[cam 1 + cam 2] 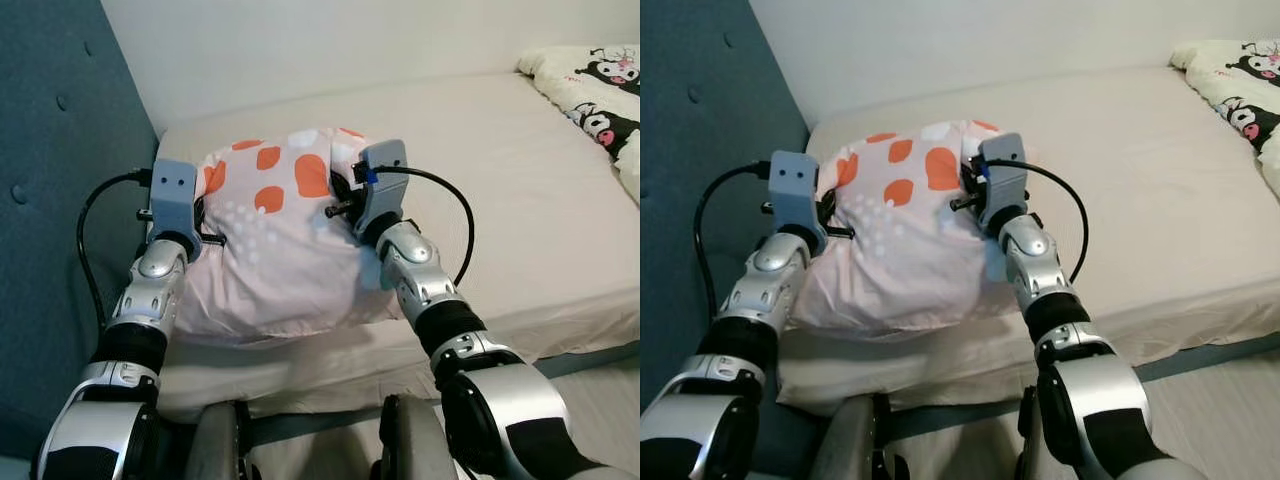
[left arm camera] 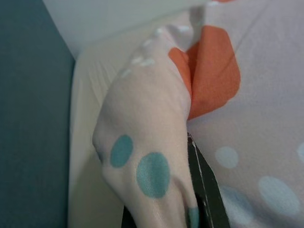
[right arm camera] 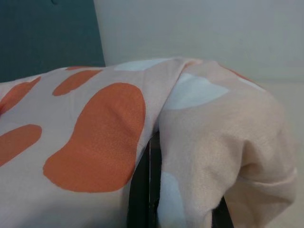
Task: Clean up the room
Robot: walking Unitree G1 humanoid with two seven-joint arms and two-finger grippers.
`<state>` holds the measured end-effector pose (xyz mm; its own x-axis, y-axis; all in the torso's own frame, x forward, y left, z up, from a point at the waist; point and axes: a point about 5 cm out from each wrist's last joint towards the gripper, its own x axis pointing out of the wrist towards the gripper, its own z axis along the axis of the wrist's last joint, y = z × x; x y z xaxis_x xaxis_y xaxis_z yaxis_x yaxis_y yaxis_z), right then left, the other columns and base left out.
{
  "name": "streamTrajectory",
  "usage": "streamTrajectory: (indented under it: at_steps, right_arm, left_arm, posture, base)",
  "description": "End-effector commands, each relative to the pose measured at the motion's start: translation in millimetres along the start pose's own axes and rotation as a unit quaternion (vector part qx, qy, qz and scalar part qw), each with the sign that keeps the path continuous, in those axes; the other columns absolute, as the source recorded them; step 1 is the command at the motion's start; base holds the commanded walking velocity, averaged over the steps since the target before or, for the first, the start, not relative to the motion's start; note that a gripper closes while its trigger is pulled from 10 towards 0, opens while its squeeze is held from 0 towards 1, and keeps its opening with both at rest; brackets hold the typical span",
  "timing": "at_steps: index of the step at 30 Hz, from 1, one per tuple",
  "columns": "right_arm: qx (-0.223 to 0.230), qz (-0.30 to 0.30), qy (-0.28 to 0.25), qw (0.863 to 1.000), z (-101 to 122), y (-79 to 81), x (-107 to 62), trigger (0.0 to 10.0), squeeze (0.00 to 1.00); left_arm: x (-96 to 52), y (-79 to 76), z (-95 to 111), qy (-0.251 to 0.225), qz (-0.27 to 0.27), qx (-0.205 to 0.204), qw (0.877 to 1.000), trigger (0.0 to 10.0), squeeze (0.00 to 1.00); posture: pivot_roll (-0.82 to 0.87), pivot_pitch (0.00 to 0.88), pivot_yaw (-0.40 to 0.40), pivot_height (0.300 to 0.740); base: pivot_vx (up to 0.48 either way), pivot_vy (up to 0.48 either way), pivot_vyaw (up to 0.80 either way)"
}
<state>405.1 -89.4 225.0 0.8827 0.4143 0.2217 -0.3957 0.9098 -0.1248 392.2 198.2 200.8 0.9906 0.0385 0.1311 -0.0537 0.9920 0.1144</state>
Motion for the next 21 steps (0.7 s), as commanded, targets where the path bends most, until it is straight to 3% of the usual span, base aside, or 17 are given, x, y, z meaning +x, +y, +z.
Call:
streamTrajectory:
  at_steps: [1, 5, 9, 14, 15, 16, 21]
  right_arm:
    - [-0.009, 0.011, -0.02, 1.0, 6.9, 2.9, 2.7, 10.0, 0.0]
    - [-0.003, 0.038, -0.039, 0.998, 13.0, 9.1, 5.6, 10.0, 0.0]
    - [-0.035, 0.058, -0.052, 0.996, 22.3, 17.7, 11.4, 10.0, 0.0]
    - [-0.072, 0.036, -0.067, 0.994, 45.4, 9.2, 20.8, 10.0, 0.0]
    - [-0.089, 0.025, -0.083, 0.992, 65.1, 2.0, 26.3, 10.0, 0.0]
    - [-0.089, 0.025, -0.083, 0.992, 65.1, 2.0, 26.3, 10.0, 0.0]
    - [-0.108, 0.012, -0.133, 0.985, 107.8, -7.0, 34.0, 10.0, 0.0]
  left_arm:
    - [-2.6, 5.4, -6.7, 0.002, 0.004, 0.002, 1.0, 10.0, 0.0]
    - [-0.6, 3.7, -6.6, -0.012, 0.002, 0.018, 1.0, 10.0, 0.0]
    - [4.6, 15.4, 5.2, -0.035, 0.048, 0.023, 0.998, 10.0, 0.0]
    - [13.7, 29.4, 30.8, -0.067, 0.092, 0.043, 0.993, 10.0, 0.0]
    - [18.8, 37.4, 53.4, -0.101, 0.119, 0.052, 0.986, 10.0, 0.0]
    - [18.8, 37.4, 53.4, -0.101, 0.119, 0.052, 0.986, 10.0, 0.0]
    - [22.5, 58.1, 107.0, -0.186, 0.182, 0.056, 0.964, 10.0, 0.0]
  posture:
    - [0.03, 0.278, -0.019, 0.578]
    - [0.01, 0.285, -0.029, 0.578]
    - [0.01, 0.286, -0.029, 0.578]
    - [0.02, 0.283, -0.033, 0.578]
    - [0.01, 0.279, -0.037, 0.578]
    - [0.01, 0.279, -0.037, 0.578]
    - [0.01, 0.27, -0.037, 0.578]
  base:
    - [0.0, 0.0, 0.0]
    - [0.0, 0.0, 0.0]
    - [0.0, 0.0, 0.0]
    - [0.0, 0.0, 0.0]
    - [0.0, 0.0, 0.0]
    - [0.0, 0.0, 0.0]
    - [0.0, 0.0, 0.0]
